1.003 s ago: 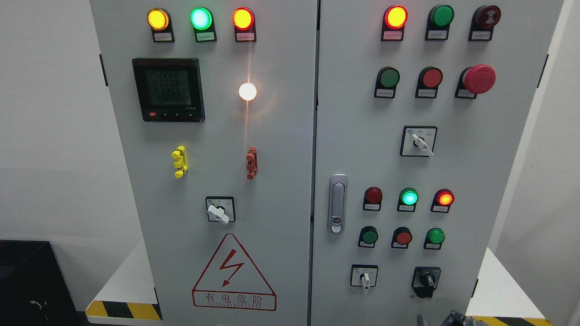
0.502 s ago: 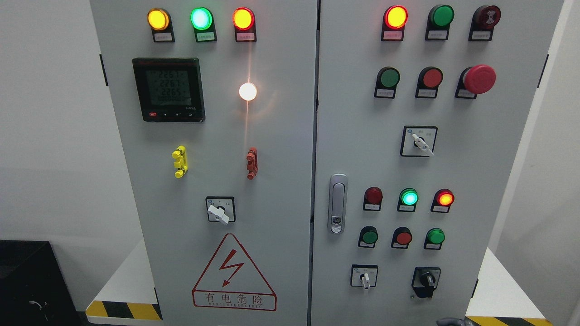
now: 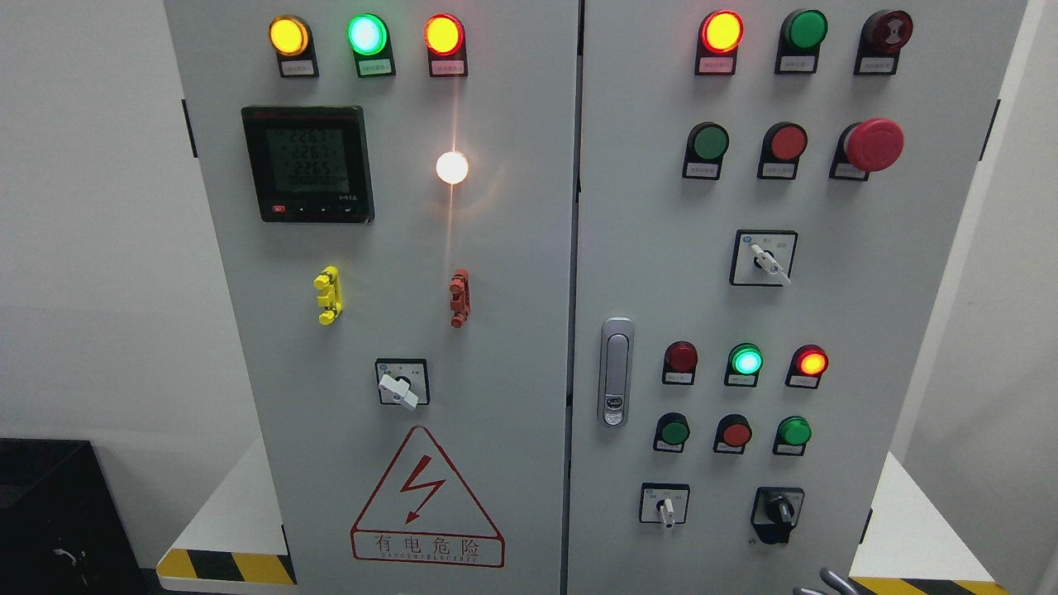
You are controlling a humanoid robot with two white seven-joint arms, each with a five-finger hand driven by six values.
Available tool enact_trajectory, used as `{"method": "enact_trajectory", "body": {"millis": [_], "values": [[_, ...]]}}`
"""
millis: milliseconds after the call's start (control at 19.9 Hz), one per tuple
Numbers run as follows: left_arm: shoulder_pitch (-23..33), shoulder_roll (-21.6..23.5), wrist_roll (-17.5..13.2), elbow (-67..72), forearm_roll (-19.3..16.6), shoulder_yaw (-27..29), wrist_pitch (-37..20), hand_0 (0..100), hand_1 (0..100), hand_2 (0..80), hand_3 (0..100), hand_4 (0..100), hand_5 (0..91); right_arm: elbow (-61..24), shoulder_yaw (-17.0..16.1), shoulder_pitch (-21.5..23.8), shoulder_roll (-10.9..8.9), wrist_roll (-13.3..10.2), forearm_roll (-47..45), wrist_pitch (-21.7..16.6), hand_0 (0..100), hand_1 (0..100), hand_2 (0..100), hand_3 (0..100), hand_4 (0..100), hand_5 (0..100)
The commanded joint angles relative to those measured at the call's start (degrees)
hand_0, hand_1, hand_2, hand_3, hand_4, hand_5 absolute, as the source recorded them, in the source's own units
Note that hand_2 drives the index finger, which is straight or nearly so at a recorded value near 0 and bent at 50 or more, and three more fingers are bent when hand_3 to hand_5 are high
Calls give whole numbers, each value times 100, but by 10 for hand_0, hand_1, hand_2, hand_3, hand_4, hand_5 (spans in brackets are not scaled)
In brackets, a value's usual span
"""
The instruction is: Flip black knob to close circuit
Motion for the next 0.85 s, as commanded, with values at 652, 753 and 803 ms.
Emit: {"method": "enact_trajectory", "body": {"millis": [652,753,803], "values": [[132,-3,-3,-167,0,0,0,120,556,0,0,0,0,-21,173,211,18,314,-473,-177,0,0,0,70,0,0],[132,-3,-3,-167,0,0,0,120,556,0,0,0,0,-21,173,211,18,314,-473,-177,0,0,0,69,0,0],[132,-3,-3,-167,0,0,0,120,556,0,0,0,0,-29,173,211,18,314,-473,-177,0,0,0,68,0,0]]}}
